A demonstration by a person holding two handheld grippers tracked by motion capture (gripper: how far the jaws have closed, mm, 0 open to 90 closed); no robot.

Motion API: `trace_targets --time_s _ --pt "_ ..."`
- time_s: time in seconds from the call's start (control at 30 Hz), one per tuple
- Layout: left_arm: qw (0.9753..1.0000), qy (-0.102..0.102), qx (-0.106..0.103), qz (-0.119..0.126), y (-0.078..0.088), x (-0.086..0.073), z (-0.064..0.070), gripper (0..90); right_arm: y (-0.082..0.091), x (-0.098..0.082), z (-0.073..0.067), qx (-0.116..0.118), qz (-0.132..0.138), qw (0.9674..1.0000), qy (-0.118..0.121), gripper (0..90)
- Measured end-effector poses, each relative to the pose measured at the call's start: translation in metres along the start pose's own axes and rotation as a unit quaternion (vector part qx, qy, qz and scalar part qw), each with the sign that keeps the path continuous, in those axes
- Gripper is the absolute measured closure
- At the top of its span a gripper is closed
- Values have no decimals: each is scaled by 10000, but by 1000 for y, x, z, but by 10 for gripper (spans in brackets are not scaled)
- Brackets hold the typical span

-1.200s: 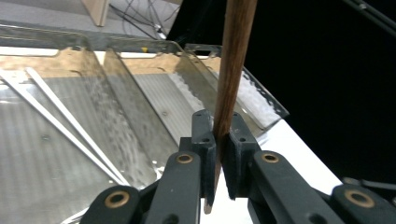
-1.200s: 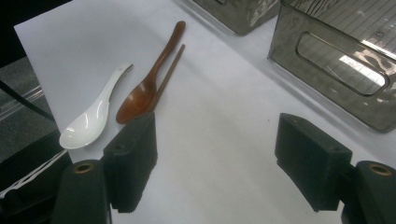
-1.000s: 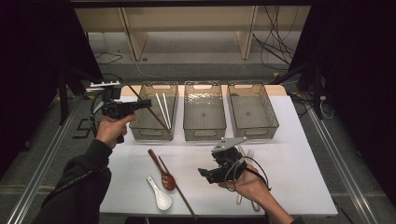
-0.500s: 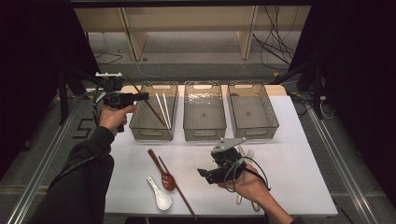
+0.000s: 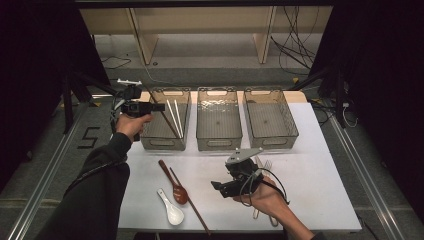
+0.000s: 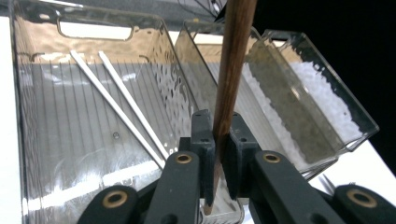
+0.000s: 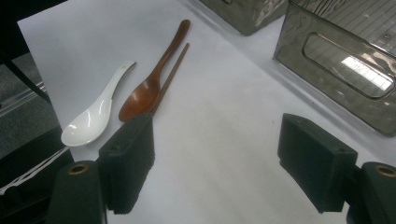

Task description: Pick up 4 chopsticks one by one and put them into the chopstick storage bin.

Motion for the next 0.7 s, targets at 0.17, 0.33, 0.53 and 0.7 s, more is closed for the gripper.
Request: trace_targets --time_s 0.17,0.33,0.53,0.7 --pt "10000 5 47 -84 -4 -2 -2 830 -1 0 -1 18 -16 10000 52 282" --pt "9999 15 43 -91 -5 -4 -3 829 0 -1 0 13 -19 10000 41 282" --pt "9999 14 37 -154 -8 -7 -3 828 -1 0 -1 17 -23 10000 42 282" --pt "9998 15 44 -211 -10 -8 -3 821 0 0 0 12 -17 10000 37 282"
Point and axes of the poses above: each handheld gripper's, and its own axes: y roughly backward along the jaws, x roughly out of its top, z roughly to its right, the point moved 5 cm from there along -y, roughly forward along the jaws, and after that the axes turned 5 degrees about x, right-handed, at the moved point
